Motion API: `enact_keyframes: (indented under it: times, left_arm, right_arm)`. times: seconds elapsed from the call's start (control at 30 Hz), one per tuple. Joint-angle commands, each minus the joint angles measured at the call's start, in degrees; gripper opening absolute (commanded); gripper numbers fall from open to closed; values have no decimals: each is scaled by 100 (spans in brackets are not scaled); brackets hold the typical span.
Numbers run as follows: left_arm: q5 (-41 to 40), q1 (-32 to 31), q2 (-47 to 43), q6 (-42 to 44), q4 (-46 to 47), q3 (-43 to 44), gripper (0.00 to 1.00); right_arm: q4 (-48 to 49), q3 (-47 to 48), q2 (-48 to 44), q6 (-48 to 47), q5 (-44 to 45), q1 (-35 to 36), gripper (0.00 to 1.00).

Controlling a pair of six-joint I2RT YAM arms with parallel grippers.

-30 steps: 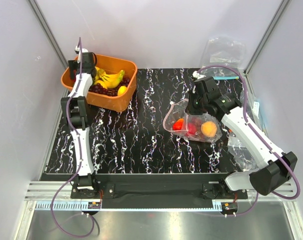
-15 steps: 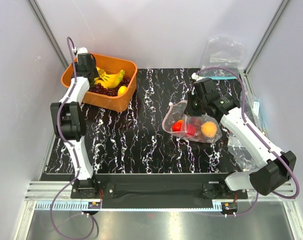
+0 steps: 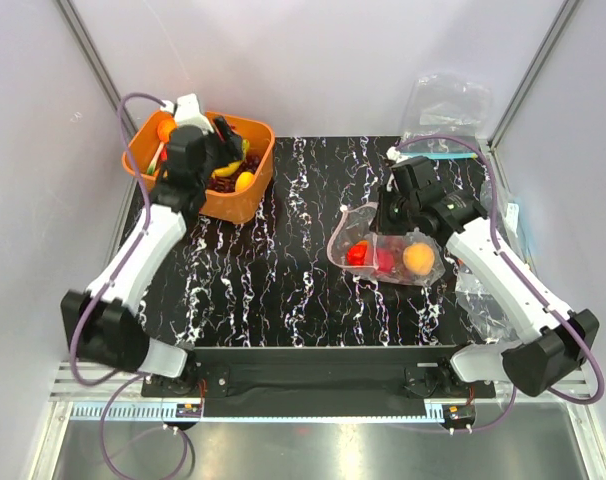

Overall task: Place the food in the zip-top bag and seal the zipper
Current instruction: Pick up the fake fruit from the bin, then place the fake fruit in the zipper food storage bag.

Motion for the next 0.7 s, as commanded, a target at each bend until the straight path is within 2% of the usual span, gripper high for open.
enact_keyframes:
  times: [0.0,0.03,0.1,0.13,0.3,0.5,0.67]
  left_arm:
    - [904,-512,-920,-734,917,-788,40]
    - [1089,-801,-1080,-892,1111,-1270,40]
    - [1257,-1084,-1449,-1314,1498,-1677,40]
    - [1231,-1416,-1556,-1394,1638,-1922,40]
    - [958,-2428,-1864,-1228,1666,-2215,40]
    - [765,-3456,-1619,-1315,2430,-2514,40]
    - [879,-3932,-1004,-1298,2633,-2268,40]
  right_arm:
    - [-231,330,-327,120,104,27,0]
    - [-240,330,-354,137,104,19,0]
    - [-336,356,-398,190,104,18,0]
    - [-389,409,-398,199,104,10,0]
    - [-741,603,-380,173,260,18,0]
    - [-890,795,-512,120,613,18,0]
    - [-1092,1068,-398,41,727,18,0]
